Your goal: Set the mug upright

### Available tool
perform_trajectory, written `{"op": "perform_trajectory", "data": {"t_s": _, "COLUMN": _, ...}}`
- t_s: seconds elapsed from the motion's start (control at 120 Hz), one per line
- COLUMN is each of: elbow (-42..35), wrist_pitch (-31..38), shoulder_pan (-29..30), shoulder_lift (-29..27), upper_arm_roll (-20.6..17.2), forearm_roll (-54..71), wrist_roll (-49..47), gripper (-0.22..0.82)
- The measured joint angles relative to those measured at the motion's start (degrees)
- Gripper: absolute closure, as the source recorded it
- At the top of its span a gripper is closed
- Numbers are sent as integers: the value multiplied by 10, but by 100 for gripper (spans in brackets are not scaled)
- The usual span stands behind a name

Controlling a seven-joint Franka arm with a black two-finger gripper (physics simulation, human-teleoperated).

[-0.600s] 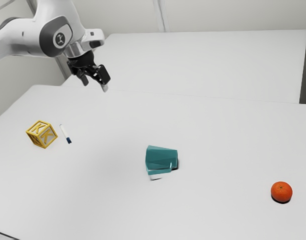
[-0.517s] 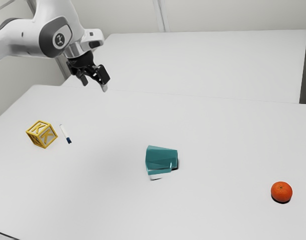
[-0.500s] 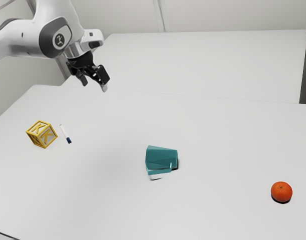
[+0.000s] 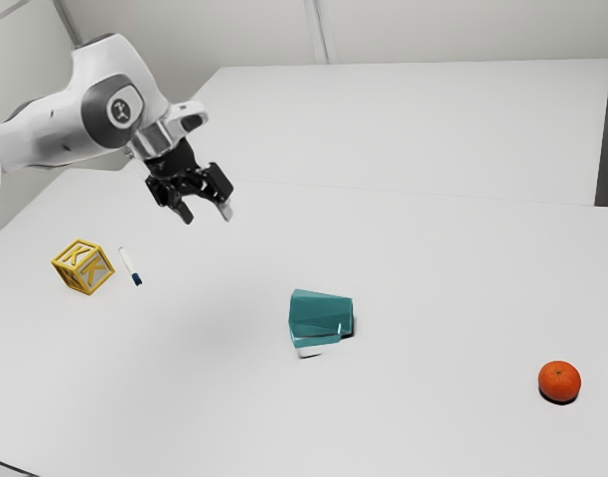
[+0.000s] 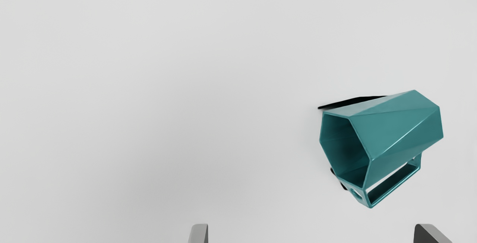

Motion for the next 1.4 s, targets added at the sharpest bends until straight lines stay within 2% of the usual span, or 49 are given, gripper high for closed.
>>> {"op": "perform_trajectory", "data": {"t_s": 0.242, "elbow": -58, "wrist_pitch": 7, "shoulder_pan": -4, "shoulder_lift": 43, "upper_arm_roll": 1, "forearm_roll": -131, "wrist_roll": 1, "gripper": 0}}
{"op": "perform_trajectory", "data": {"t_s": 0.608, "elbow": -66, "wrist_pitch": 2, "shoulder_pan": -8, "shoulder_lift": 110, "upper_arm_roll": 1, "forearm_roll": -230, "wrist_roll": 66, "gripper": 0}}
{"op": "perform_trajectory", "data": {"t_s": 1.042, "elbow": -93, "wrist_pitch": 44, "shoulder_pan": -7, "shoulder_lift": 165, "upper_arm_roll": 3, "forearm_roll": -431, "wrist_roll": 253, "gripper": 0}}
{"op": "perform_trajectory", "data": {"t_s": 1.4, "elbow": -126, "wrist_pitch": 51, "shoulder_pan": -12, "shoulder_lift": 160, "upper_arm_roll": 5, "forearm_roll": -509, "wrist_roll": 388, "gripper": 0}}
